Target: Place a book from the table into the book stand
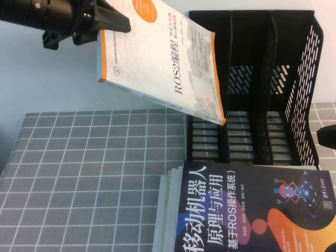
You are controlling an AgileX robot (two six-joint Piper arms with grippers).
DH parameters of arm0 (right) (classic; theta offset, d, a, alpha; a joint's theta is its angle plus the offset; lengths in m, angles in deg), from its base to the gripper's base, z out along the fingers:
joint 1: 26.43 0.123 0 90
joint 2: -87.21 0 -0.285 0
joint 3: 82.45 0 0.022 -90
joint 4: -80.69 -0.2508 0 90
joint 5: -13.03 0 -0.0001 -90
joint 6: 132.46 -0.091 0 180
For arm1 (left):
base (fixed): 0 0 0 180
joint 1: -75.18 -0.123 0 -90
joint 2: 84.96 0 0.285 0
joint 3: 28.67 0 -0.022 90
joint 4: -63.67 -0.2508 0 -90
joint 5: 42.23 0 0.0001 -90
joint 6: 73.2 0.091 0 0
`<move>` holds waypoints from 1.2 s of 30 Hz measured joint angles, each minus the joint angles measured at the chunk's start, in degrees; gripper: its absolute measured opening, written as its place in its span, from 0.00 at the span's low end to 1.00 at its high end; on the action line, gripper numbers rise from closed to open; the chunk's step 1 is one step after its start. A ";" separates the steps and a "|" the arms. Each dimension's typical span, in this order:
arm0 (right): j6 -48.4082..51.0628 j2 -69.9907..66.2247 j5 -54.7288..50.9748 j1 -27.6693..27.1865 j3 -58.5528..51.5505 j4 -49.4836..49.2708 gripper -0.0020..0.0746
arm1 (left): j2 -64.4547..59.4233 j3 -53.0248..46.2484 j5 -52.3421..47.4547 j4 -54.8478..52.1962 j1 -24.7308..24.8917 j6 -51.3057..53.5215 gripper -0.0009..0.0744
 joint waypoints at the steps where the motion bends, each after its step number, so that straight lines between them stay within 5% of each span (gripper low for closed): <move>1: 0.00 0.00 0.00 0.00 0.00 0.00 0.02 | -0.80 0.66 0.00 -0.34 0.00 -0.81 0.15; 8: -0.04 0.00 0.13 0.00 0.00 0.00 0.02 | -4.27 3.84 1.98 -5.29 1.81 -2.43 0.15; 21: -0.04 0.00 0.05 0.00 0.00 0.00 0.02 | -4.86 5.92 8.40 -24.56 12.61 -13.13 0.15; 36: -1.03 0.00 -0.16 0.00 0.00 0.00 0.02 | -7.45 6.01 9.39 -31.94 13.58 -21.55 0.15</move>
